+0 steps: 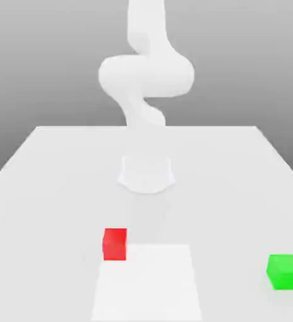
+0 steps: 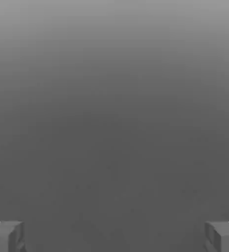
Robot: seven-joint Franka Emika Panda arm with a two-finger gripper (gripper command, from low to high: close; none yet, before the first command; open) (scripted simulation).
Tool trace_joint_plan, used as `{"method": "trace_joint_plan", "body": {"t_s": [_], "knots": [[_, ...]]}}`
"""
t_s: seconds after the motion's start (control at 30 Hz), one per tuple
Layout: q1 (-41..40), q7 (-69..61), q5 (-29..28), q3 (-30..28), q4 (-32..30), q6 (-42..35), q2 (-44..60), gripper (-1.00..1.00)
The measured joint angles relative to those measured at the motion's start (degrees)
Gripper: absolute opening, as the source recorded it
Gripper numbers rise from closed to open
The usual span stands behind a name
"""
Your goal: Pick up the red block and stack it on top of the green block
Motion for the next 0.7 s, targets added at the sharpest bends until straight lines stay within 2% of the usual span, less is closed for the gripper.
{"method": "trace_joint_plan", "body": {"t_s": [0.5,0.6,0.7], "knots": [[-3.47,-6.71,-3.00,-6.11,-26.89,21.18,27.66,0.00],[-3.49,-9.92,-0.90,-7.47,-30.78,28.70,37.69,0.00],[-4.25,-13.04,3.02,-5.99,-30.78,34.98,45.42,0.00]]}}
